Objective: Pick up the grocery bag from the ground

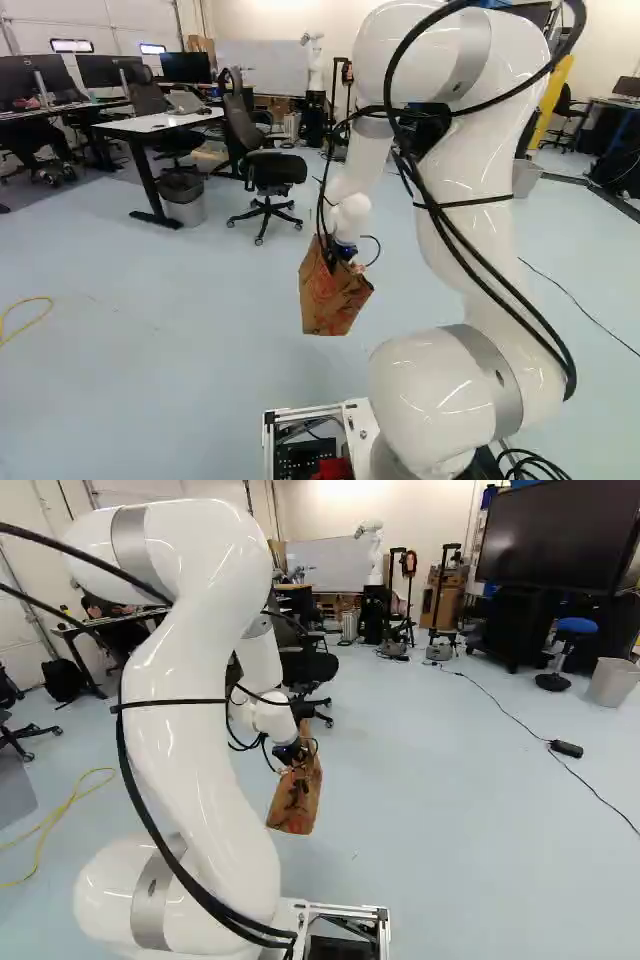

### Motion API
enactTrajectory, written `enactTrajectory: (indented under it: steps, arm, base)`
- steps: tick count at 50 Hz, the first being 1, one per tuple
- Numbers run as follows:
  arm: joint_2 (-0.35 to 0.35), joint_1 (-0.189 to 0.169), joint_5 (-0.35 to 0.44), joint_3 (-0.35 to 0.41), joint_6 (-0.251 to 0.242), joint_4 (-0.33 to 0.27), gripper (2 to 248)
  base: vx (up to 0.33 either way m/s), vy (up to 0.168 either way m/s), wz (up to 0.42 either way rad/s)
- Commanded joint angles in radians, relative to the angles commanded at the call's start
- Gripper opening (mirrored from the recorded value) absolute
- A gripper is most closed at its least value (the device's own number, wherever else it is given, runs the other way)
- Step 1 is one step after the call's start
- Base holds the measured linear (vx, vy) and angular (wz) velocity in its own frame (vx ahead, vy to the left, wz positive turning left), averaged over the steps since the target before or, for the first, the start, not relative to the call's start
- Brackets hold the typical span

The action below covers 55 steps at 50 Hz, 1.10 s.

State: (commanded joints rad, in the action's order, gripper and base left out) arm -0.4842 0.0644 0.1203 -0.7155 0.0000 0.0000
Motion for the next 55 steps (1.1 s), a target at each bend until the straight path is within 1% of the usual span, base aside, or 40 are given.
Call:
enactTrajectory:
  steps: [9, 31, 43, 55]
  arm:
    - [0.030, 0.000, 0.000, 0.016, 0.000, 0.000, 19]
    - [0.044, -0.001, 0.009, 0.026, 0.000, 0.000, 19]
    - [0.069, -0.003, 0.035, 0.047, 0.000, 0.000, 19]
    - [0.109, -0.006, 0.076, 0.081, 0.000, 0.000, 19]
  base:
    - [0.000, 0.000, 0.000]
    - [0.000, 0.000, 0.000]
    - [0.000, 0.000, 0.000]
    - [0.000, 0.000, 0.000]
